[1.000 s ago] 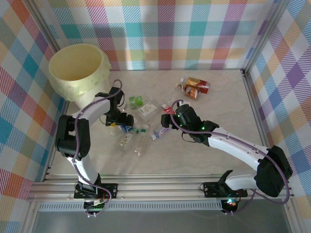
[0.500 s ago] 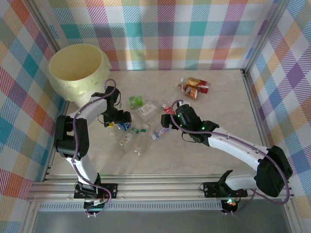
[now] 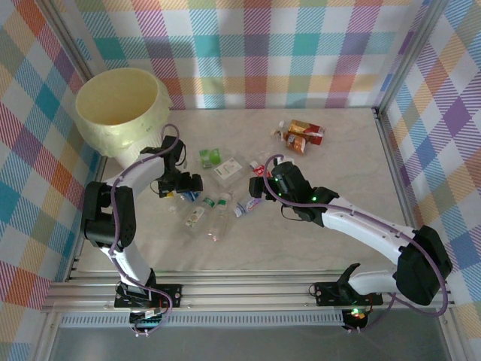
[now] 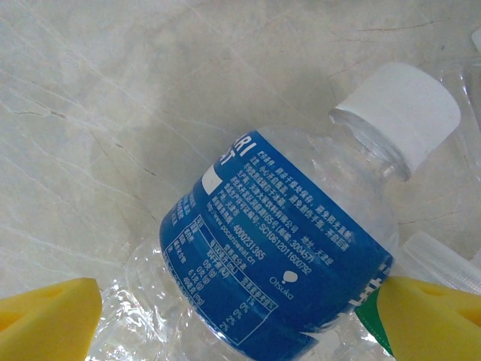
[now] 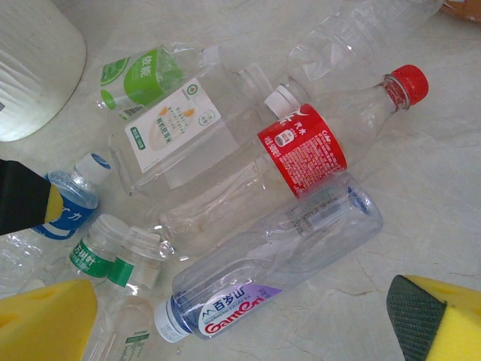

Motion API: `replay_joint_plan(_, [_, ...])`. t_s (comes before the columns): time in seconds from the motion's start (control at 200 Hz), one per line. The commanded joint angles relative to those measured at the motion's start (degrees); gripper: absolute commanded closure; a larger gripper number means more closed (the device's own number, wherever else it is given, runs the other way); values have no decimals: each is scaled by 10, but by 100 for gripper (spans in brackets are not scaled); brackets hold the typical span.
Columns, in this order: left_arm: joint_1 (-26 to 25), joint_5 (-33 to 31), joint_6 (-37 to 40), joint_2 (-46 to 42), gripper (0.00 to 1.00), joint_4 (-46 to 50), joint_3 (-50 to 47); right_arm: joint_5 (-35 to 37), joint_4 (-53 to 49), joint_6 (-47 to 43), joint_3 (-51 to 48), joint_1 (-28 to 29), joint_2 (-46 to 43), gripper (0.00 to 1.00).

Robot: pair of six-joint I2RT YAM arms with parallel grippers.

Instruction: Put the plastic bottles in the bin

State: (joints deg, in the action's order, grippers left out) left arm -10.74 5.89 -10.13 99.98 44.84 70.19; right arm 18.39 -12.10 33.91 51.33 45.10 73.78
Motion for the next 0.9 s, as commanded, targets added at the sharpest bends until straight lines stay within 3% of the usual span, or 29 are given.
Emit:
replay_joint_plan(0.0, [-2,-18,20,15,7,12,-18,-8,-6,12,23,4,9,0])
replay_joint_plan(0.22, [-3,-52,8,35,8,-7,-17,-17,-22,13,40,4,24,0])
replay_joint_plan(0.42, [-6,-28,9,51,0,-17,-15,-20,-24,17,38,4,23,0])
replay_joint_plan(0.595, [-9,-18,13,55,0,-31,-14,-20,-25,19,34,4,20,0])
replay_joint_plan(0.895, [-20,-68,26,64,3,-52,-21,-20,-24,17,33,4,22,0])
